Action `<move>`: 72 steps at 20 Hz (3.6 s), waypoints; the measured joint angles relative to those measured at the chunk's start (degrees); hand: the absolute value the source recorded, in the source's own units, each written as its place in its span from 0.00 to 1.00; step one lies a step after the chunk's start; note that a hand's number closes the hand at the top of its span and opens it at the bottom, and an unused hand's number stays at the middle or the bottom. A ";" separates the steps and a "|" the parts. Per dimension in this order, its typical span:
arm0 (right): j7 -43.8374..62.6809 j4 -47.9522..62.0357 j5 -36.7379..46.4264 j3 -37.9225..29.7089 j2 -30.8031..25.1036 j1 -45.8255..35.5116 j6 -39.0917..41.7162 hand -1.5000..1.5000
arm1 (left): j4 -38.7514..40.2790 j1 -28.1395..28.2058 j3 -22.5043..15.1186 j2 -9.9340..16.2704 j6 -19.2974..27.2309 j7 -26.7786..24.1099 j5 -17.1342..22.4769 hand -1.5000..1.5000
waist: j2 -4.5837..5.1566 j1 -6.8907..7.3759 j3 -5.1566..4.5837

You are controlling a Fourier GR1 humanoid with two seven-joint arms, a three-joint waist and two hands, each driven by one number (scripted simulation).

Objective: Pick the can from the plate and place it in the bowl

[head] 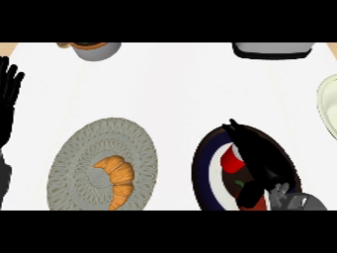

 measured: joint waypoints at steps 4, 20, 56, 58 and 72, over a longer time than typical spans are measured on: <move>-3.80 1.72 2.31 -0.22 -0.10 -0.13 -2.68 1.00 | 0.44 0.30 0.03 -0.74 -0.16 -0.71 -0.83 0.50 | -0.24 0.06 -0.19; -18.18 4.08 2.97 -15.98 -12.90 8.57 -8.39 1.00 | -1.21 1.32 2.39 -1.38 0.53 1.04 -1.91 0.50 | -0.07 -3.68 0.36; -69.41 63.30 -31.84 -71.09 -65.70 10.14 3.31 1.00 | 0.86 -0.19 1.27 -1.73 -2.02 -0.74 -1.93 0.50 | 0.58 0.69 0.33; -67.71 63.03 -32.42 -68.91 -66.42 7.91 4.25 1.00 | 0.54 -0.44 1.12 -1.99 -1.91 -0.67 -1.96 0.50 | 0.60 1.04 0.31; -52.31 49.07 -33.05 -49.43 -55.38 -7.93 6.72 1.00 | -0.10 -2.10 1.19 -1.71 -2.04 1.92 -1.99 0.50 | 0.54 1.22 0.23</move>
